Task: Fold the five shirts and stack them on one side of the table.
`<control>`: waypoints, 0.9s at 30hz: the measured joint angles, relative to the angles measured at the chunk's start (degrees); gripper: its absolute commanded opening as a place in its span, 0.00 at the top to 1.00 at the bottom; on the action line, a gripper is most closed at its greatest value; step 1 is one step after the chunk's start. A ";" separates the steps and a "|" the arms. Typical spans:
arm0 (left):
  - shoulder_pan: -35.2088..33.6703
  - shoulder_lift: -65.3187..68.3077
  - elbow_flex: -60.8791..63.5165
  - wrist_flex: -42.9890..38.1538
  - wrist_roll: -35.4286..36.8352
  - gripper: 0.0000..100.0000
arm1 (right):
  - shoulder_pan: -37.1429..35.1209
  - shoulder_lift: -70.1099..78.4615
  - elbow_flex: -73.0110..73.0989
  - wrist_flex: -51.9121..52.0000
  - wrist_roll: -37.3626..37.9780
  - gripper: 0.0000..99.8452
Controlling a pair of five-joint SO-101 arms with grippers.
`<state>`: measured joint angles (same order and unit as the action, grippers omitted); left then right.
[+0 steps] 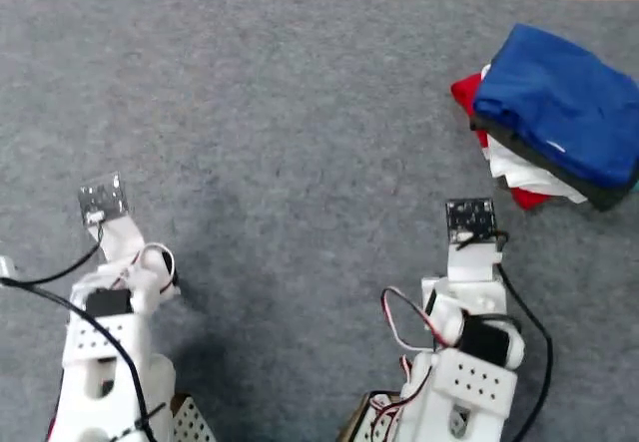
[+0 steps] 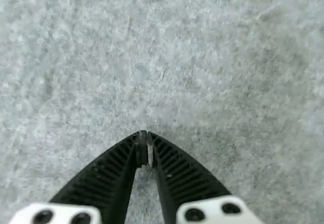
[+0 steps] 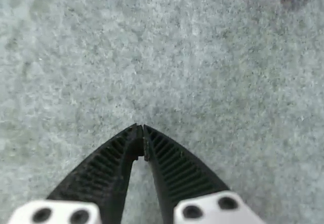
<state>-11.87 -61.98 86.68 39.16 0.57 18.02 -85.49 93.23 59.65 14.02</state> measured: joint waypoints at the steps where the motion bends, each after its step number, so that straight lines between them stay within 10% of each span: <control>1: 0.00 -1.58 1.58 -0.35 0.00 0.98 | 0.00 -1.85 1.41 0.00 0.00 1.00; 27: 0.00 -33.41 9.85 13.36 0.00 0.98 | 0.00 -18.02 4.04 14.51 0.18 1.00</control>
<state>-11.87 -95.38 96.53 52.53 0.57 18.02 -103.52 97.27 74.15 14.20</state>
